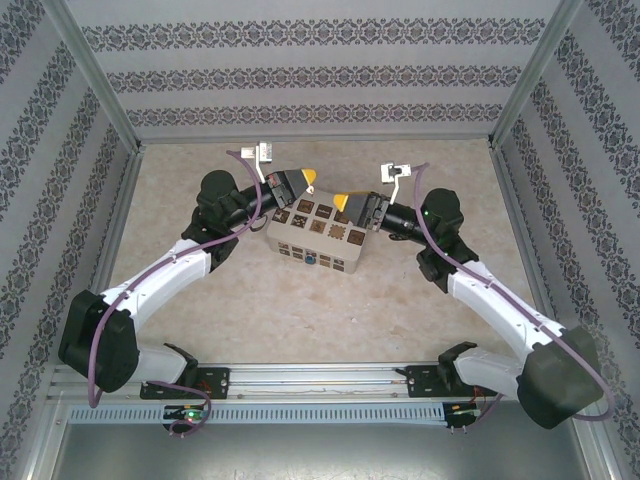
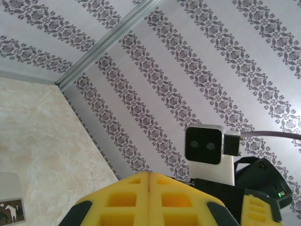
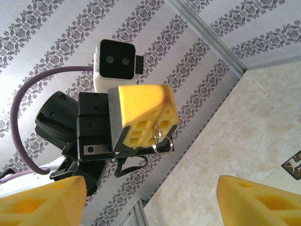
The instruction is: Unlock the padlock with the key
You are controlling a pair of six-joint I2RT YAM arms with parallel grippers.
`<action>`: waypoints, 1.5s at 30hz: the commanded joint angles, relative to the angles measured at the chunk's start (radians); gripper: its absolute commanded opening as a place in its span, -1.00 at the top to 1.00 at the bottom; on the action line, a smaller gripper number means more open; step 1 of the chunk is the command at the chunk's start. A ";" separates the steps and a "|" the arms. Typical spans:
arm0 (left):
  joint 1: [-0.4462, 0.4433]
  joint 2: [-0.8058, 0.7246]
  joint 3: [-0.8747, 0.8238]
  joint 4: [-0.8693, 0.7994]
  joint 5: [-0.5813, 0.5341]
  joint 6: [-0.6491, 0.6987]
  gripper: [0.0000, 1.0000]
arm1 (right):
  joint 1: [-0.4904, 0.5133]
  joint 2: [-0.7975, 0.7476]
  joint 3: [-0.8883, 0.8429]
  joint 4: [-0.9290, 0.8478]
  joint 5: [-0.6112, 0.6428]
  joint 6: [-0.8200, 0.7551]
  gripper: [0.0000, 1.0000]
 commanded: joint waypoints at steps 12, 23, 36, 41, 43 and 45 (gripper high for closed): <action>0.007 -0.016 0.032 0.089 0.053 0.049 1.00 | 0.056 0.137 0.106 0.113 -0.069 0.037 -0.11; 0.007 -0.016 0.025 0.094 0.051 0.051 1.00 | 0.077 0.208 0.156 0.150 -0.091 0.064 0.15; 0.008 -0.028 0.018 0.082 0.050 0.065 1.00 | 0.091 0.230 0.156 0.172 -0.076 0.078 0.54; 0.008 -0.034 0.012 0.084 0.048 0.067 1.00 | 0.094 0.229 0.151 0.172 -0.071 0.078 0.68; 0.008 -0.037 0.007 0.087 0.045 0.066 1.00 | 0.092 0.228 0.147 0.172 -0.064 0.076 0.74; 0.007 -0.041 0.004 0.090 0.042 0.067 1.00 | 0.092 0.224 0.140 0.172 -0.053 0.075 0.86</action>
